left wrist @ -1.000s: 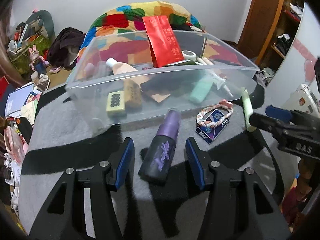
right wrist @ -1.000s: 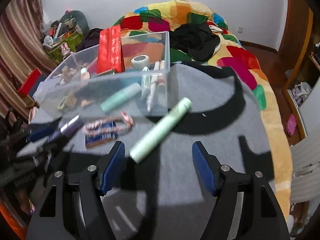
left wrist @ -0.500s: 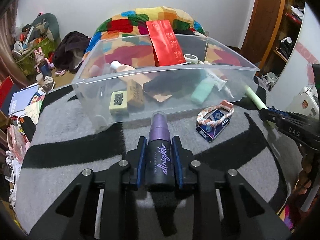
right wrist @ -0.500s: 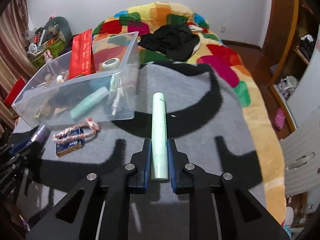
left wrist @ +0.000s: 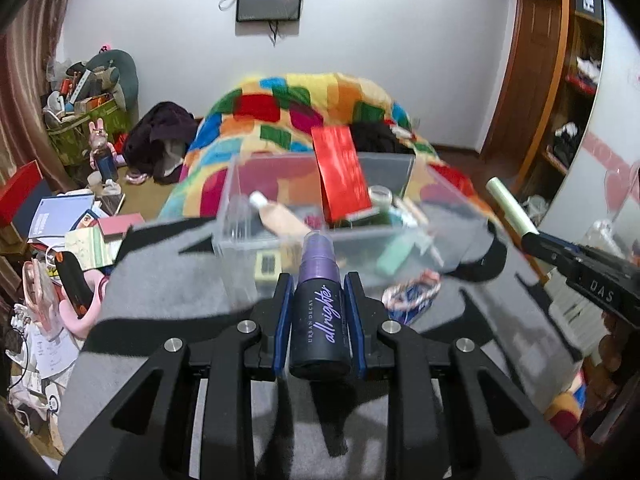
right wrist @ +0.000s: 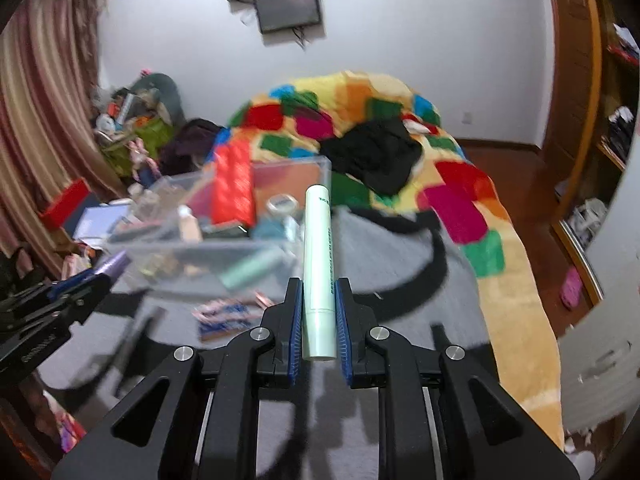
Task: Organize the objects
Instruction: 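Drop the purple spray bottle into the box with the left tool while the right tool drops the tube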
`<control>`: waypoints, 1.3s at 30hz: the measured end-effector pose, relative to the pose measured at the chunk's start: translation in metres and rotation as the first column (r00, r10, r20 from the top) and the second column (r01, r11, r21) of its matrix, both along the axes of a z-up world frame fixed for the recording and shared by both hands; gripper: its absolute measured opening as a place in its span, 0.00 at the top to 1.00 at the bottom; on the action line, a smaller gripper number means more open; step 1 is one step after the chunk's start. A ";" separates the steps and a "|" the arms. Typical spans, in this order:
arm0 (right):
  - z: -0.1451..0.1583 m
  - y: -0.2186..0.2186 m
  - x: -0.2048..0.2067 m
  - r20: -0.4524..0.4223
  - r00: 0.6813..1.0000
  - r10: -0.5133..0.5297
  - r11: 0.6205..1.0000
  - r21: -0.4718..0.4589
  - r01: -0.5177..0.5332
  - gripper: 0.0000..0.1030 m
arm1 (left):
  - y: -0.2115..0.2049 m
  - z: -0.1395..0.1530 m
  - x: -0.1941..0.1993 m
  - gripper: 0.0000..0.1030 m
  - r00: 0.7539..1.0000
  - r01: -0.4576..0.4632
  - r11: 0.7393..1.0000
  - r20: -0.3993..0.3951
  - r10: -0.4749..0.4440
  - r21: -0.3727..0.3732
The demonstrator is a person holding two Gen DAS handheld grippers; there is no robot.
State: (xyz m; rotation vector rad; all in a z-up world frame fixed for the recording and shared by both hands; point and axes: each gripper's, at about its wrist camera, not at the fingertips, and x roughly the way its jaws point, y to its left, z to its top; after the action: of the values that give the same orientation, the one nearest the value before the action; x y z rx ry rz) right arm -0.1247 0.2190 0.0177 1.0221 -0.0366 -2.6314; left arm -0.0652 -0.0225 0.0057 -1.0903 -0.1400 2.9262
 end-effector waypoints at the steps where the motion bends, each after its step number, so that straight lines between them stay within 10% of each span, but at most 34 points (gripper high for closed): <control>1: 0.004 -0.003 -0.002 -0.008 1.000 0.013 1.000 -0.010 -0.013 0.86 | -0.002 0.004 -0.002 0.76 1.000 -0.003 1.000 -0.008 0.003 0.008; 19: -0.015 -0.052 -0.078 0.146 0.979 0.145 0.983 -0.134 -0.125 0.86 | -0.027 -0.004 -0.068 0.76 0.997 -0.049 0.998 0.056 0.047 0.036; 32: -0.029 -0.072 -0.090 0.156 0.980 0.124 0.992 0.014 -0.128 0.84 | -0.024 -0.014 -0.081 0.74 0.994 -0.020 0.999 0.109 0.014 0.049; 39: -0.017 -0.072 -0.075 0.109 0.984 0.141 0.988 0.046 -0.146 0.64 | -0.016 0.000 -0.068 0.51 0.998 -0.003 1.000 0.063 0.001 0.030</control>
State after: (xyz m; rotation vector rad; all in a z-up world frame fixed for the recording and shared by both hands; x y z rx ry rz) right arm -0.1996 0.1472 0.0003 1.1367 0.0823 -2.4594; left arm -0.1333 -0.0386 0.0054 -1.1794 -0.1850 2.8826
